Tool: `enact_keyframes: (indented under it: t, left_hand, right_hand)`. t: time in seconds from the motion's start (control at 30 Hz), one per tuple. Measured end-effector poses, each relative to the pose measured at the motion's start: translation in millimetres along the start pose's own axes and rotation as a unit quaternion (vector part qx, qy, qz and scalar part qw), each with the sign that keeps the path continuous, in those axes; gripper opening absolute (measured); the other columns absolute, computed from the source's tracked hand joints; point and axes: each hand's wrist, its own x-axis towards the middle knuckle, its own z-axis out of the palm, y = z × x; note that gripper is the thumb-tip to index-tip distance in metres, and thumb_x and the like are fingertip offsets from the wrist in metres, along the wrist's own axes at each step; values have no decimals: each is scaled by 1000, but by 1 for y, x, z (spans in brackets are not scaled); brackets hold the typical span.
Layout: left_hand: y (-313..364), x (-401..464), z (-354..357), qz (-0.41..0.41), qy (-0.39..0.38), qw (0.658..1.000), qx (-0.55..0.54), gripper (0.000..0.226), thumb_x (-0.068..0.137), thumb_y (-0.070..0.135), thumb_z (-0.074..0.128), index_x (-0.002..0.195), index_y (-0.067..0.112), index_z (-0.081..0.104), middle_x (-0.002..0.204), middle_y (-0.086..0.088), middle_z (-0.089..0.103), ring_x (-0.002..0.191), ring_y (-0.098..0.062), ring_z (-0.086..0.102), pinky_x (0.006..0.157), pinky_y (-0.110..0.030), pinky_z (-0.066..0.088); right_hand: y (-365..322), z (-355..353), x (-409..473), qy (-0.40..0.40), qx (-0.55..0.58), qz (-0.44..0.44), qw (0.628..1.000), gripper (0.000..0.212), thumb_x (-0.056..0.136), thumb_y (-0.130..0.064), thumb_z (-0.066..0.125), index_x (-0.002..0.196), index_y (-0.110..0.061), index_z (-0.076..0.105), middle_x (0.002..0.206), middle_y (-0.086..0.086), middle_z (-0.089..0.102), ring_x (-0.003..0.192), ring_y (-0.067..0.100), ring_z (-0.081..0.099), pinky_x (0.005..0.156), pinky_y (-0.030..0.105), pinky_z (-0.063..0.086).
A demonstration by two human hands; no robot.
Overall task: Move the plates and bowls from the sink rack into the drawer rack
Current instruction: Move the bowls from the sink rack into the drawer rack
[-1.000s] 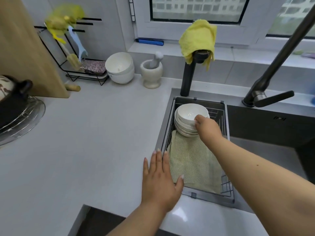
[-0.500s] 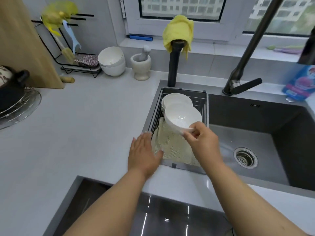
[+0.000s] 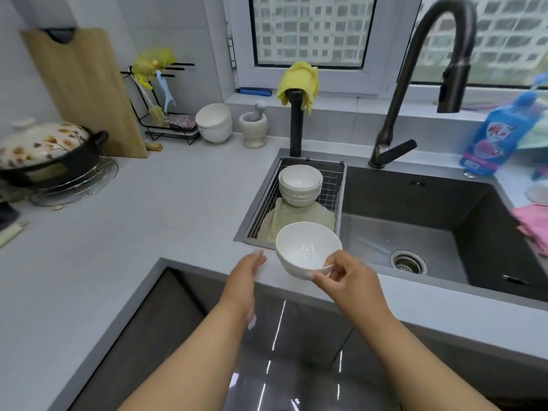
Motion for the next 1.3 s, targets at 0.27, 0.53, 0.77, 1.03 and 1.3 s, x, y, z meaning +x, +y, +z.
enact_keyframes:
  t: [0.27, 0.53, 0.77, 1.03, 1.3]
  left_hand:
    - [-23, -103, 13, -41, -57, 994, -84, 35, 92, 36, 53, 118, 12, 57, 108, -13, 70, 86, -28, 71, 73, -42, 56]
    - [-57, -202, -20, -29, 53, 982, -177, 17, 94, 18, 44, 104, 10, 56, 100, -16, 66, 89, -31, 65, 61, -37, 57]
    - [-88, -275, -85, -13, 177, 963, -203, 28, 95, 28, 42, 112, 10, 55, 112, -22, 66, 103, -39, 64, 83, -49, 56]
    - [-119, -339, -149, 14, 248, 939, -239, 43, 99, 44, 33, 112, 13, 60, 98, -16, 73, 91, -35, 66, 72, -36, 50]
    - [-174, -423, -242, 6, 340, 917, -207, 44, 97, 53, 37, 112, 19, 60, 100, -13, 72, 84, -27, 66, 69, -36, 51]
  right_hand:
    - [-5, -17, -71, -67, -19, -80, 994, 25, 71, -35, 77, 75, -24, 55, 73, -3, 58, 68, 11, 51, 60, 23, 41]
    - [-17, -10, -135, -136, 178, -38, 974, 26, 85, -37, 65, 109, -42, 56, 70, -7, 54, 63, 4, 54, 67, 27, 50]
    - [-53, 33, -187, -370, 275, 89, 883, 53, 79, -51, 67, 119, -20, 51, 95, 14, 65, 72, 20, 65, 63, 32, 53]
    - [-98, 79, -252, -496, 337, 138, 788, 24, 91, -25, 59, 106, -7, 55, 59, 2, 64, 62, 23, 63, 75, 43, 51]
    - [-147, 143, -349, -556, 251, 86, 788, 22, 92, -25, 54, 109, -11, 54, 82, 10, 59, 68, 22, 61, 66, 33, 51]
